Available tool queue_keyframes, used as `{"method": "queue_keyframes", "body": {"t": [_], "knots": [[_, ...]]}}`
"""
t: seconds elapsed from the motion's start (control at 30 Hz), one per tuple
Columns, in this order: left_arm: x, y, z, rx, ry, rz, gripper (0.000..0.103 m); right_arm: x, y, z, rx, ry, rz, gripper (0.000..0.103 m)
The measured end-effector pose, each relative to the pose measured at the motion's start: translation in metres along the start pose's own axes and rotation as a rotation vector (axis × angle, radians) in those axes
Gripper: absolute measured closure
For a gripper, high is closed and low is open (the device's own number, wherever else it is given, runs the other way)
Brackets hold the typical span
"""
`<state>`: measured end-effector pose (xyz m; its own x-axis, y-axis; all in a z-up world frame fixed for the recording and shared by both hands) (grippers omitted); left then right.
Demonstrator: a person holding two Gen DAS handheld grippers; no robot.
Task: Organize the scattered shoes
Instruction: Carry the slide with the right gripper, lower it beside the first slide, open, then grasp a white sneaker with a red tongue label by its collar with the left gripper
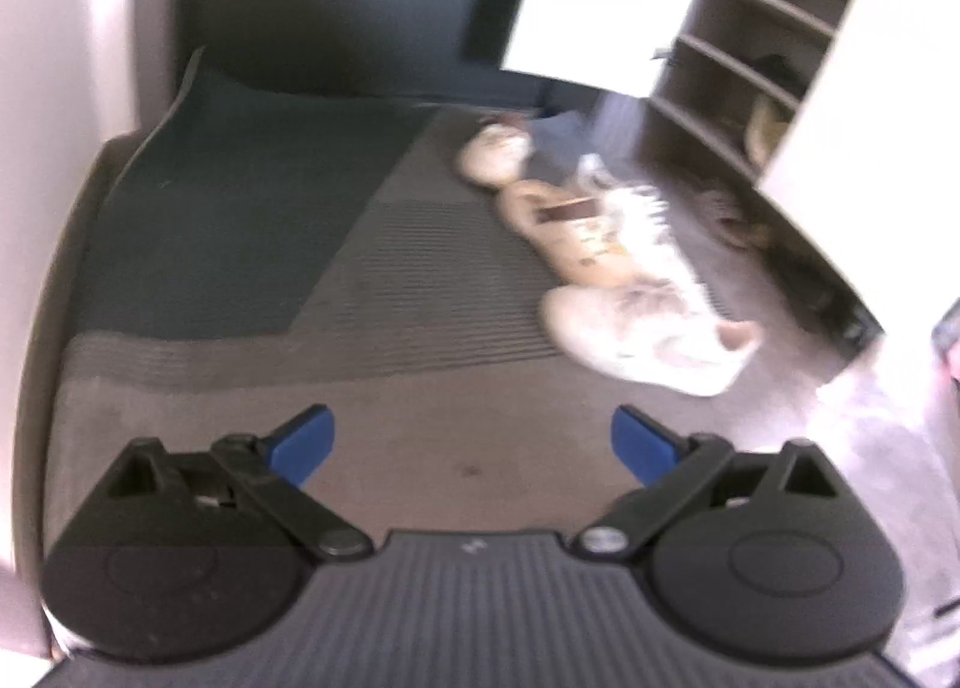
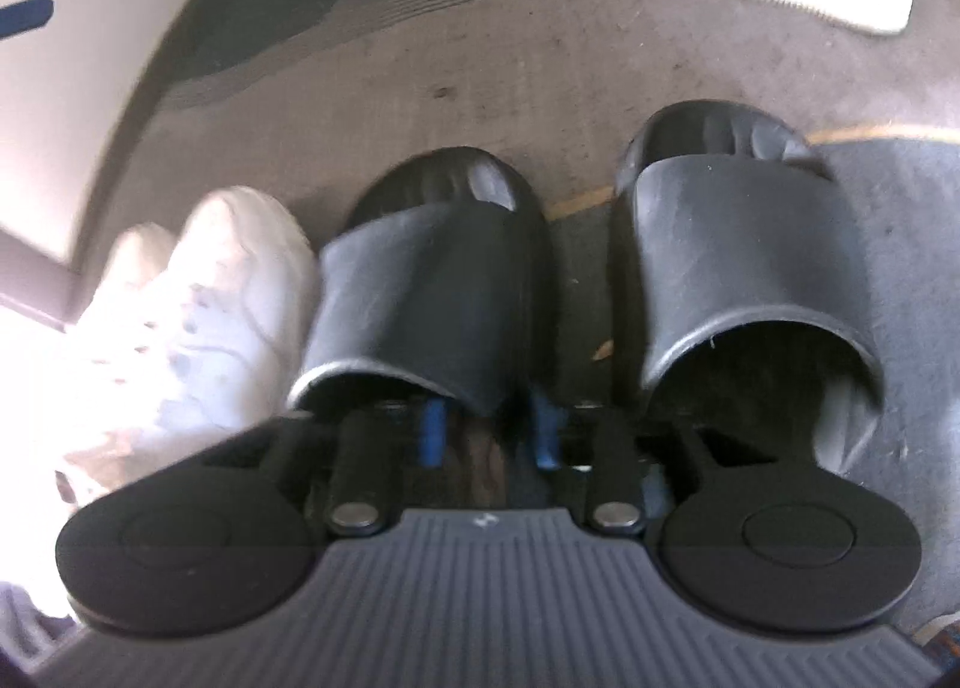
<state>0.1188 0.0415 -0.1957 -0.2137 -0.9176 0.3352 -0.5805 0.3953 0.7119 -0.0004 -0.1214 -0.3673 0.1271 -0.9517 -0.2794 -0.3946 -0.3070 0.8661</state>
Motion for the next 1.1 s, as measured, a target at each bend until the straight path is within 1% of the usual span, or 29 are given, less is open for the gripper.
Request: {"method": "queue_keyframes", "body": {"t": [0.03,0.07,0.1,0.2,0.23,0.3,0.33,0.4,0.43,0.53,0.57,0.63,0.67,0.7,0.77,0.83,0.87,1.0,1.1], "knots": [[0.007,0.002,-0.004,0.005,-0.017,-0.004,0.003,0.002,0.005,-0.002,0.007,0.000,-0.002,0.030],[0.014,0.005,-0.007,0.010,-0.035,-0.008,0.003,0.004,0.014,-0.002,0.016,0.002,-0.013,0.029],[0.036,0.007,-0.022,0.007,-0.096,-0.025,0.003,0.005,0.021,-0.001,0.027,0.003,-0.032,0.028],[0.077,0.000,-0.039,-0.026,-0.221,-0.007,0.002,0.014,0.052,0.002,0.092,0.006,-0.070,0.028],[0.086,-0.003,-0.040,-0.031,-0.250,-0.005,0.002,0.017,0.058,0.003,0.102,0.005,-0.068,0.028],[0.122,-0.022,-0.038,-0.055,-0.352,-0.004,0.002,0.030,0.076,0.008,0.148,-0.020,-0.060,0.028],[0.130,-0.028,-0.036,-0.065,-0.374,0.001,0.002,0.036,0.081,0.010,0.162,-0.036,-0.050,0.028],[0.161,-0.058,-0.026,-0.091,-0.427,0.028,0.002,0.054,0.092,0.014,0.199,-0.092,-0.015,0.028],[0.172,-0.074,-0.020,-0.098,-0.435,0.032,0.002,0.062,0.094,0.015,0.213,-0.127,0.006,0.028],[0.201,-0.120,-0.008,-0.125,-0.438,0.036,0.002,0.102,0.106,0.020,0.276,-0.296,0.091,0.028],[0.218,-0.147,-0.005,-0.126,-0.435,0.018,0.002,0.113,0.111,0.022,0.297,-0.342,0.114,0.028],[0.236,-0.185,-0.001,-0.120,-0.436,-0.016,0.002,0.134,0.120,0.028,0.344,-0.427,0.161,0.028],[0.239,-0.189,-0.001,-0.121,-0.436,-0.019,0.002,0.145,0.123,0.031,0.365,-0.469,0.183,0.028],[0.254,-0.224,0.001,-0.131,-0.438,-0.046,0.003,0.155,0.126,0.034,0.381,-0.507,0.202,0.028],[0.265,-0.259,0.004,-0.134,-0.447,-0.093,0.003,0.177,0.133,0.042,0.408,-0.589,0.244,0.028],[0.271,-0.291,0.008,-0.161,-0.438,-0.135,0.003,0.191,0.134,0.045,0.413,-0.632,0.271,0.028],[0.271,-0.296,0.010,-0.166,-0.436,-0.136,0.003,0.198,0.134,0.047,0.412,-0.651,0.283,0.028],[0.279,-0.344,0.023,-0.220,-0.445,-0.199,0.004,0.220,0.132,0.053,0.400,-0.690,0.292,0.028],[0.283,-0.377,0.034,-0.224,-0.475,-0.288,0.004,0.232,0.121,0.056,0.380,-0.718,0.276,0.028]]}}
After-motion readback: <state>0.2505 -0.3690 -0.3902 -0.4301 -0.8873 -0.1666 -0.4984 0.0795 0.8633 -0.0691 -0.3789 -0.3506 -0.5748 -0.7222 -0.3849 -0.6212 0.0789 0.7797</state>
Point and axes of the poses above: each gripper's, at about its wrist camera, not at the fingertips, and y roughly against the way its jaws point, x to its right, z to its underside, the point moved 1 cm from there along -y, roughly the way its jaws point, and after that the axes turned 14 degrees about y, right-handed, at the moved point
